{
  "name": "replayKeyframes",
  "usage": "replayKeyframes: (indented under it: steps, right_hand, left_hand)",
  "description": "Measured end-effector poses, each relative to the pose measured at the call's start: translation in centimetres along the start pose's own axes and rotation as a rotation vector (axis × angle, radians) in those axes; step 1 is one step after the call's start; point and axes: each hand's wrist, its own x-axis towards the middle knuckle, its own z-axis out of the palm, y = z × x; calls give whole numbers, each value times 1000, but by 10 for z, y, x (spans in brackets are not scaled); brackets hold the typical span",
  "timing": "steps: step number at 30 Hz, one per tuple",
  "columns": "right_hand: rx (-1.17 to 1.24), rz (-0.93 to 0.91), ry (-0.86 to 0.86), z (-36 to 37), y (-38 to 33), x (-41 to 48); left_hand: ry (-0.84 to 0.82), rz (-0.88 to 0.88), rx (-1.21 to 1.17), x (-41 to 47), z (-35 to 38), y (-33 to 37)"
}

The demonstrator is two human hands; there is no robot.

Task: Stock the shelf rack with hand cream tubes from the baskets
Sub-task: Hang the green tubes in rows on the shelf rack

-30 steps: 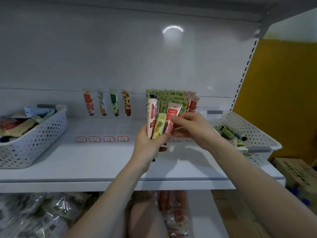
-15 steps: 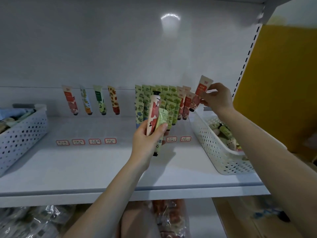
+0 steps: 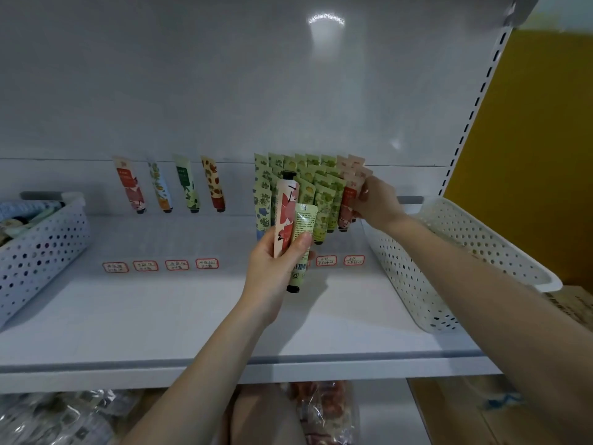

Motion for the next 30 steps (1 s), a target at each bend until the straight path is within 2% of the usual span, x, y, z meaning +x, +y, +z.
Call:
replayKeyframes:
  steps: [11, 17, 21, 24, 27, 30]
  right_hand:
    - [-175, -27, -22, 4, 2, 6]
    - [-151, 31, -54, 3, -2, 6]
    - [-3, 115, -39, -10, -6, -4]
    - [115, 169, 47, -29, -15, -16]
    - [290, 44, 142, -45, -34, -46]
    - [508, -47, -61, -50, -60, -84]
  left_hand:
    - [-48, -15, -38, -1, -1, -5]
    - [-58, -20, -24, -4, -5, -1]
    - [-84, -23, -25, -6, -7, 6]
    - [-91, -13, -24, -7, -8, 10]
    - [-107, -15, -72, -9, -3, 14]
    - [-120, 8, -88, -13, 3, 19]
